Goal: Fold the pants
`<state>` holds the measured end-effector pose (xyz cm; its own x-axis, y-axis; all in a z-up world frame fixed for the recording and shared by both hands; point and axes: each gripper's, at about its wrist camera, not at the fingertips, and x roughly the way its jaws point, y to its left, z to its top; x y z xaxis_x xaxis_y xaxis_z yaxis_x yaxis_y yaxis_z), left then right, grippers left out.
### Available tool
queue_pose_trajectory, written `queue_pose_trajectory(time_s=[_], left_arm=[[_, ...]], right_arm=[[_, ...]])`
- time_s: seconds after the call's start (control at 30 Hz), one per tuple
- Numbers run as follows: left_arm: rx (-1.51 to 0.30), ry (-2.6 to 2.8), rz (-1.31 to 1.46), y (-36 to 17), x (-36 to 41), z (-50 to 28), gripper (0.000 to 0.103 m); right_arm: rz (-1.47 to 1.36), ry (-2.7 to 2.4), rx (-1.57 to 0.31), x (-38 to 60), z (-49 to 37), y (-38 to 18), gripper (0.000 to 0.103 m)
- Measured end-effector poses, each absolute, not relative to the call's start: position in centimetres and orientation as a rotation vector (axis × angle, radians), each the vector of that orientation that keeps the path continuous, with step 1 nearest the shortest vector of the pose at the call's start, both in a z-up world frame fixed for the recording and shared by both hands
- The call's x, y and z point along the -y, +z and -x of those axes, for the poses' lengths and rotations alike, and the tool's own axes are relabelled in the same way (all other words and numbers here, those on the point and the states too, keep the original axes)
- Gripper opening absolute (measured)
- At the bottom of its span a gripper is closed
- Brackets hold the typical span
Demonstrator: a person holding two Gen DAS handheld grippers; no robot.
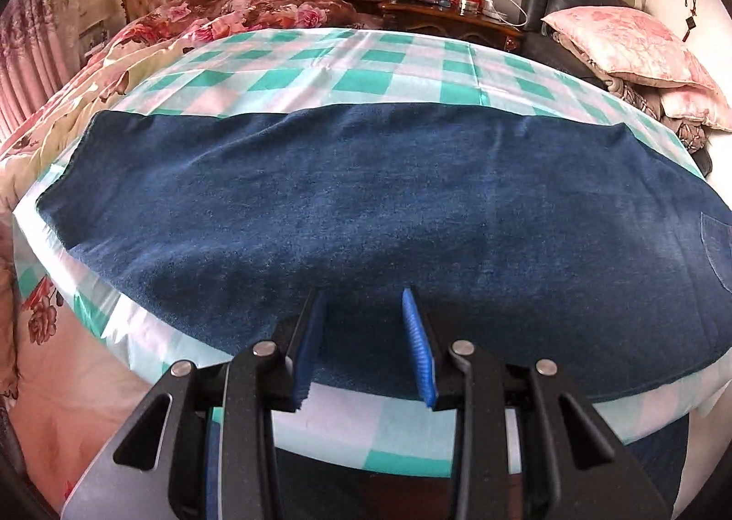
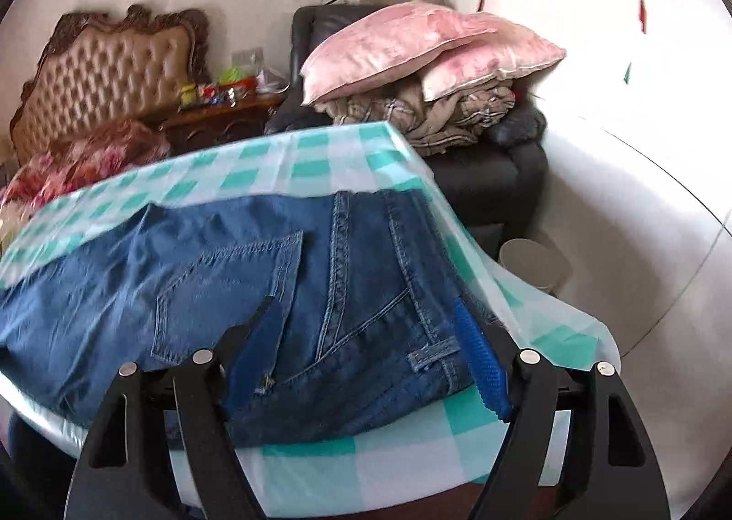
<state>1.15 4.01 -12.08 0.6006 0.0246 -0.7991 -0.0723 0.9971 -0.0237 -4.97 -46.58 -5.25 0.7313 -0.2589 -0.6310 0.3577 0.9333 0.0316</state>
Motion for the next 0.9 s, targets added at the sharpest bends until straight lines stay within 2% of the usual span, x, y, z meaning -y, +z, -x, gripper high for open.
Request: queue_pose_trajectory(time_s=[0.17, 0.23, 0.33, 0.47, 0.6, 0.73, 0.9], left_arm=[[-0.856, 0.012, 0.035, -10.5, -2.3, -0.8, 0.036], [-0.825, -0.034, 0.032, -9.4, -1.1, -0.7, 0.036], [-0.8, -0.081, 0.057, -8.3, 0.1, -0.8, 0.036], [-0.794, -0.167, 0.069, -7.9, 2.6, -0.7, 0.036], [-0.803, -0.241, 0.064, -8.1, 4.8, -0.3, 0.036], [-0.81, -0.3, 0.059, -8.6, 6.6, 0.0, 0.036], [-0.836, -0.348, 0.047, -10.0, 8.8, -0.1, 0.036]], right_arm=[[-0.193, -0.348, -0.721, 47.8, 4.6, -7.1, 0.068], [-0.182, -0.388, -0.782, 48.3, 4.2, -8.5, 0.059], [-0.19, -0.4, -0.798, 48.8, 4.6, -9.8, 0.054], [-0.112, -0.414, -0.806, 48.0, 4.4, -10.2, 0.054], [-0.303, -0.412, -0.712, 51.1, 5.7, -8.4, 0.054], [-0.37, -0.49, -0.696, 54.8, 6.4, -7.4, 0.053], [-0.285, -0.441, -0.68, 53.7, 5.3, -5.1, 0.052]])
